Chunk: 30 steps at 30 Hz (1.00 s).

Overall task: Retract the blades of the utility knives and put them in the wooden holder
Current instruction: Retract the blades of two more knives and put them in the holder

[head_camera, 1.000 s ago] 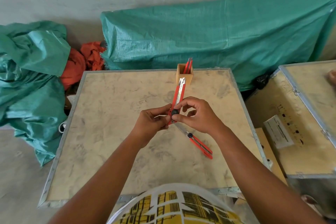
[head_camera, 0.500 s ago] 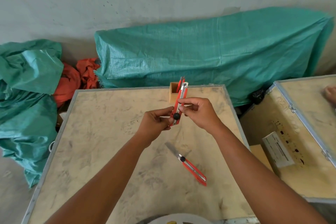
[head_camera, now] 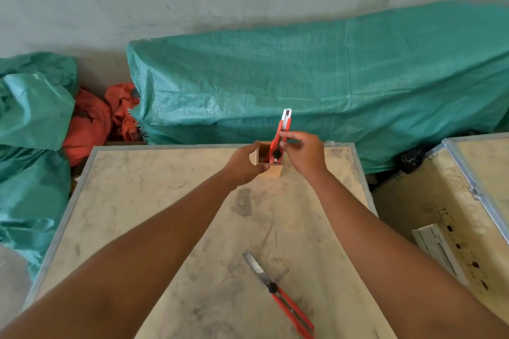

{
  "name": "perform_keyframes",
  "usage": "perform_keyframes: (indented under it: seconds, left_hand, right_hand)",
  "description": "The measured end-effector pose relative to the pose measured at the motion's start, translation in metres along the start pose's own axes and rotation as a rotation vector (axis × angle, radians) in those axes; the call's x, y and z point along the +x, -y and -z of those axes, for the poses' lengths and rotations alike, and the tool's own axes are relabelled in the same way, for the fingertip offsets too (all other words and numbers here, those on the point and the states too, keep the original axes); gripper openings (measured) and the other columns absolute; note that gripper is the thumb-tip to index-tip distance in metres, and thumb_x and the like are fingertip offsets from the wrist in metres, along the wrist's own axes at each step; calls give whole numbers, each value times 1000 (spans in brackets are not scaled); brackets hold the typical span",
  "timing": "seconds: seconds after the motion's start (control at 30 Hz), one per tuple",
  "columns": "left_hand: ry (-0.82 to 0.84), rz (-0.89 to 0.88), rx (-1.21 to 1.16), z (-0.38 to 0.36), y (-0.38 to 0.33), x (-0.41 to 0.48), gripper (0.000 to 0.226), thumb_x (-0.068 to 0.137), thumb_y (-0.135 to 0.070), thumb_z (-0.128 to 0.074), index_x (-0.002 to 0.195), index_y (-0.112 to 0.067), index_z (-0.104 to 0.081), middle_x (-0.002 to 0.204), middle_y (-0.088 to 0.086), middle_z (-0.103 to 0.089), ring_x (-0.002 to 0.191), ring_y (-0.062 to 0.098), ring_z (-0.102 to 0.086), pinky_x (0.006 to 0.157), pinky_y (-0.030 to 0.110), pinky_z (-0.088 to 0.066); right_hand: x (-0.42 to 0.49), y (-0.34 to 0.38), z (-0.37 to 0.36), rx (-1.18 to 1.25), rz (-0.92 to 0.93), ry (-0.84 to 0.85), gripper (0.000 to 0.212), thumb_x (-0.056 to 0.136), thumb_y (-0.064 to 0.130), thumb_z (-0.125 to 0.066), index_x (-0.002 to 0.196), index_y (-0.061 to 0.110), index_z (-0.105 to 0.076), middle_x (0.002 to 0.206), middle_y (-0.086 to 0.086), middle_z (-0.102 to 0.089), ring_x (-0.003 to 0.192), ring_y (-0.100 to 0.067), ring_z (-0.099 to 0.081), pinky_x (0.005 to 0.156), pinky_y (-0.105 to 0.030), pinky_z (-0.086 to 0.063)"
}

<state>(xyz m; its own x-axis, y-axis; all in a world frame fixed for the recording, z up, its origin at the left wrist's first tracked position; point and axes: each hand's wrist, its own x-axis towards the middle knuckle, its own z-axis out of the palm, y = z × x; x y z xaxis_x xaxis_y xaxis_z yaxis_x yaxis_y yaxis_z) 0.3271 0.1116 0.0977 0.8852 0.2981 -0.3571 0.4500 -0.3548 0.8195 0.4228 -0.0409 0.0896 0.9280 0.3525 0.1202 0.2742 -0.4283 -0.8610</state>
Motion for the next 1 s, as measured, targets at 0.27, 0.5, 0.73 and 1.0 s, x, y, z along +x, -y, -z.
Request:
perform_keyframes:
  seconds: [0.27, 0.5, 0.73, 1.0]
  left_hand:
    - [54, 87, -12, -17, 30, 62, 86, 85, -11, -71, 155, -19, -21, 153, 10, -43, 128, 29, -56, 103, 41, -47]
    - [-8, 88, -129, -22, 48, 71, 71, 83, 3, -66, 147, -18, -43, 134, -5, -61, 104, 29, -71, 95, 44, -54]
    - [-36, 100, -164, -25, 45, 61, 66, 82, 3, -67, 143, -17, -49, 137, -1, -61, 110, 20, -65, 98, 37, -52]
    - [-154, 147, -241, -25, 31, -6, 64, 83, -8, -75, 141, -18, -50, 146, 8, -53, 127, 29, -55, 101, 46, -50]
  right_hand:
    - [23, -45, -49, -84, 28, -23, 25, 87, 5, -74, 108, 18, -80, 102, -1, -81, 85, -8, -72, 81, -13, -56]
    - [29, -51, -61, -113, 54, 29, 26, 85, -3, -71, 103, 13, -81, 103, -4, -80, 95, -15, -74, 86, -10, -51]
    - [18, -50, -55, -100, 43, 3, 26, 85, -7, -71, 105, 7, -79, 107, -9, -78, 97, -9, -70, 86, 0, -47]
    - [-45, -28, -23, -93, -16, 68, 24, 89, 3, -72, 110, 11, -79, 110, -6, -78, 97, -17, -73, 88, -11, -50]
